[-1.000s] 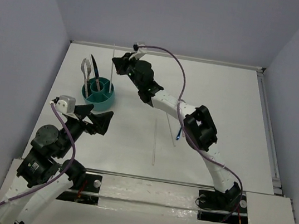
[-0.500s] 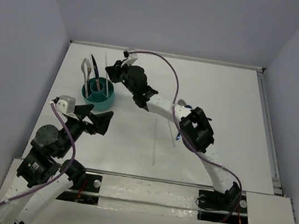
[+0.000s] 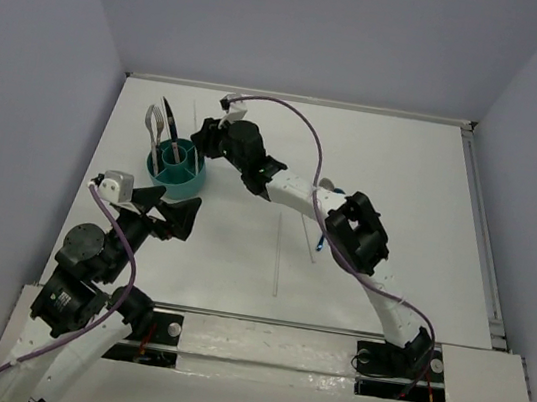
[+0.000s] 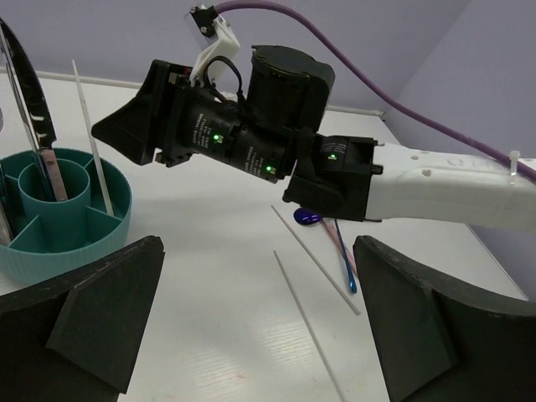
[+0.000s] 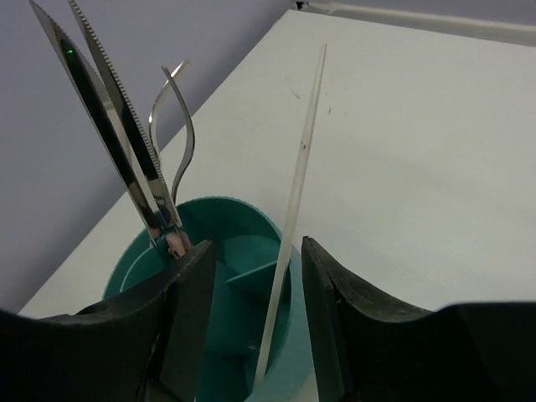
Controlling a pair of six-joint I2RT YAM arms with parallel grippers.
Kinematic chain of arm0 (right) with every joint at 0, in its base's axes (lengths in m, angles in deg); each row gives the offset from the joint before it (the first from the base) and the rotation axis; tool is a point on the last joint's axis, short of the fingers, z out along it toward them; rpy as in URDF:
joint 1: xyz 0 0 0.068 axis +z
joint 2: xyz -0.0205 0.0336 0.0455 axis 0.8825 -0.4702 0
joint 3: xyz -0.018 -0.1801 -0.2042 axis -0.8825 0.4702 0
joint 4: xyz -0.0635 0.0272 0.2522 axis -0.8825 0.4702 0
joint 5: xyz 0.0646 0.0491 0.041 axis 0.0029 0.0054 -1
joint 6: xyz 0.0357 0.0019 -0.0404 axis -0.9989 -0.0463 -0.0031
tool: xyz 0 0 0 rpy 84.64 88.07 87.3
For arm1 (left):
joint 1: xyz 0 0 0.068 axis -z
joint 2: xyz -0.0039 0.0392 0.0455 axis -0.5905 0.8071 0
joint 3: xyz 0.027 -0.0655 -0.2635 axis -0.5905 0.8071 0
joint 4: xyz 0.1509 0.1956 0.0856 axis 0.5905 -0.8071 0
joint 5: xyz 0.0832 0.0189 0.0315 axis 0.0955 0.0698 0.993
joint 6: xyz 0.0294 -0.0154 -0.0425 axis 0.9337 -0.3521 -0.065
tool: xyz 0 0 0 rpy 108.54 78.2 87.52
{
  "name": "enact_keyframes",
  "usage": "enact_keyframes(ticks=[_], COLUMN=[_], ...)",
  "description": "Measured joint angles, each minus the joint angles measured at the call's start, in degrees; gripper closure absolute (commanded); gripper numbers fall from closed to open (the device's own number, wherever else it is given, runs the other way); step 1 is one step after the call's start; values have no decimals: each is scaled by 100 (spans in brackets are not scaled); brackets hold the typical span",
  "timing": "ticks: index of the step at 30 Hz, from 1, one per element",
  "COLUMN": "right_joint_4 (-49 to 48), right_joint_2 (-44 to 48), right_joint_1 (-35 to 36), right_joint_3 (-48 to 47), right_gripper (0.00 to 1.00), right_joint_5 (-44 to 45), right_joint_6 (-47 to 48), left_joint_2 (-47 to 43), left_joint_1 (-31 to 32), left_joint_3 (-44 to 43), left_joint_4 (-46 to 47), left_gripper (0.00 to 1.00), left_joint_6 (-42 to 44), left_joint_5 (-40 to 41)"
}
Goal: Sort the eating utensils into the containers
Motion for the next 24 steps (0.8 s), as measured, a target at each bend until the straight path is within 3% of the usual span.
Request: enact_keyframes(ticks=[6,13,16,24], right_joint_4=[153,1088,2179,4308], right_joint_2=[940,2922,3569,3650], right_joint_1=[0,0,0,-2], right_joint_3=[1233,3080,3615,4085], right_gripper=[52,54,53,50], right_joint_5=[94,404,684,1134], right_joint_6=[37,122,-96,-581], left_joint_2=[4,4,4,4], left_joint_1=[-74,-92,-92,-92], left_joint_3=[2,0,2,2], left_joint_4=[0,0,2,0], left_gripper=[1,1,1,1], left_joint_6=[0,-2,0,0], left_joint_5=[-13,-35,-39,-85])
